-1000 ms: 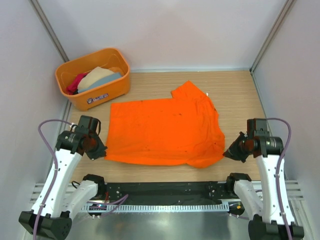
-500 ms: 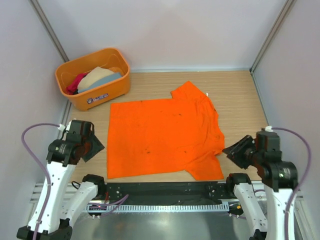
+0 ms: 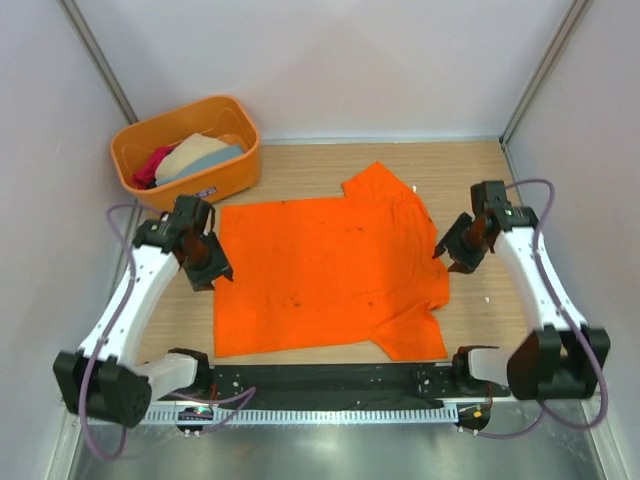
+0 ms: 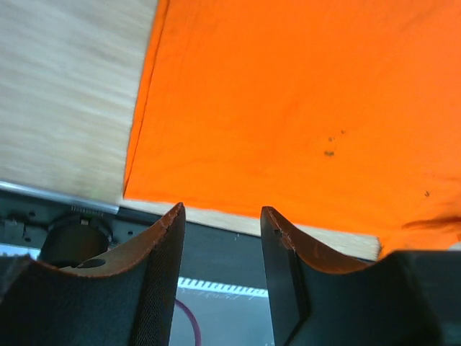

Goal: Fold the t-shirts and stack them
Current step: Flatten the tshirt out

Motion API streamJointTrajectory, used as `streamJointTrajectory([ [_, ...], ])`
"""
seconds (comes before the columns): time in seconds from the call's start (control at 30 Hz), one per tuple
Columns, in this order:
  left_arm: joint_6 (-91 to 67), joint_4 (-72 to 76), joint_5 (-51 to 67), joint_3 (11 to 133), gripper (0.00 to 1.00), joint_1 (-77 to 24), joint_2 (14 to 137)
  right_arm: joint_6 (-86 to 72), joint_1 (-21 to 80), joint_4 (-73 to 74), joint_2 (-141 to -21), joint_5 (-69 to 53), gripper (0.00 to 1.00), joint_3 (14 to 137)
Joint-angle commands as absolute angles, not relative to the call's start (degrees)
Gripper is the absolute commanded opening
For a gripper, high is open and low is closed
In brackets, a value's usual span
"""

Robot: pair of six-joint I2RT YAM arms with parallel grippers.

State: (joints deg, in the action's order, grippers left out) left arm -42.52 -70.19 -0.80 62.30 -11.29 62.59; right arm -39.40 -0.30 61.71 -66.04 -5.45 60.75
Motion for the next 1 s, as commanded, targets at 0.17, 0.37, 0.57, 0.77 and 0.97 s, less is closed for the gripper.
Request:
streamJointTrajectory([
  [0.17,-37.27,-56.61,-3.16,72.06,0.48,-11.78,82.33,-32.78,3.6,44.49,-86.55,2.2,0.43,73.73],
  [0.37,-36.3,-50.02,-6.06,77.6,0.5,-11.95,95.79,-30.15,10.28,38.24,-102.11,5.18,0.39,81.36],
  [0.57,-36.91,-47.2,-5.55,82.52,0.51,-13.36,108.88,-27.08,10.99,39.37,-115.29,9.04,0.4,90.95],
  [0.77,-38.41,-45.36,-4.4,84.72,0.53,-13.71,115.39,-23.91,8.88,37.8,-119.35,13.98,0.43,91.58],
  [0.97,-39.02,-44.65,-2.29,92.09,0.53,-17.13,122.42,-22.69,2.73,35.08,-123.57,14.51,0.44,91.4],
])
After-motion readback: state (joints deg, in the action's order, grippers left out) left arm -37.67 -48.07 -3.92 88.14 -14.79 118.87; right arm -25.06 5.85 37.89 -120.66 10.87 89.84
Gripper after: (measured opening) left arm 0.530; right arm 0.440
